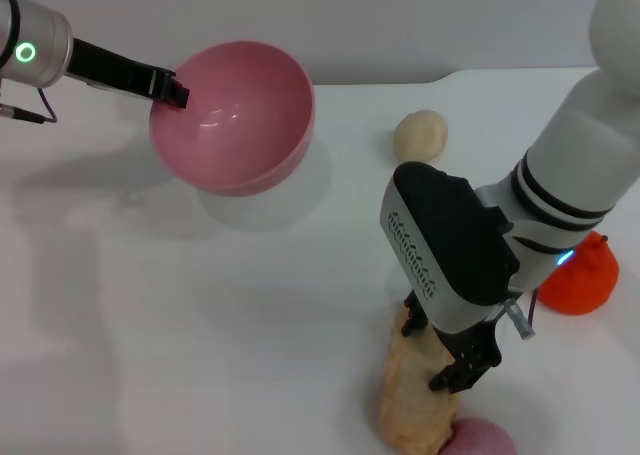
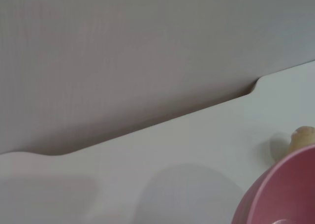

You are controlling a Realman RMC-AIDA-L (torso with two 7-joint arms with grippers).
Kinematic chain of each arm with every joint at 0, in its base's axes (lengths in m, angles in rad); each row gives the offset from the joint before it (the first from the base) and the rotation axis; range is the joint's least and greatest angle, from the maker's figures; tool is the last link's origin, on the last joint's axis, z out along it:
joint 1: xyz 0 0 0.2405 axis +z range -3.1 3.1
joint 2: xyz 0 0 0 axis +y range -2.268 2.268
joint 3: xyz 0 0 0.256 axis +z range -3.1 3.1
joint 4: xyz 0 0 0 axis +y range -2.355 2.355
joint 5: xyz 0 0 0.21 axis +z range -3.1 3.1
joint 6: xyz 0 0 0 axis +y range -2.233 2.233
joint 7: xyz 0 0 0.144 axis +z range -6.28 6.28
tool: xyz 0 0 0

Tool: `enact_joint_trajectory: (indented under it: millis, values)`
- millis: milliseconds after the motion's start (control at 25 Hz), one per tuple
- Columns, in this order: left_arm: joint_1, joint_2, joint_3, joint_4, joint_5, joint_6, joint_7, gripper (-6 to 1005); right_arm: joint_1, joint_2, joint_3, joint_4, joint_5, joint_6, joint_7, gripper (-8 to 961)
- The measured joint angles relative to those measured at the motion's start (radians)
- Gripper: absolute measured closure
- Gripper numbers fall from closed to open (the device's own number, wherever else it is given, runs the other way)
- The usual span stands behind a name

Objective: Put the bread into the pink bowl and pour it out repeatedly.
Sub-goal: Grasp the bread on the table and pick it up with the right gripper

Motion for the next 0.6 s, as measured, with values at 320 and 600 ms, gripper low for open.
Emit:
enact_joint_trajectory:
  millis: [320,600]
  values:
    - [0.001,-0.006,0.0,-0.002,0.0,0.001,0.0,954,-0.008,0.001,0.0,0.034,0.0,0.037,0.001,339]
    - [0.001,-0.009,0.0,-0.002,0.0,0.001,0.0,954,-0.012,0.002,0.0,0.034,0.0,0.048,0.003,342]
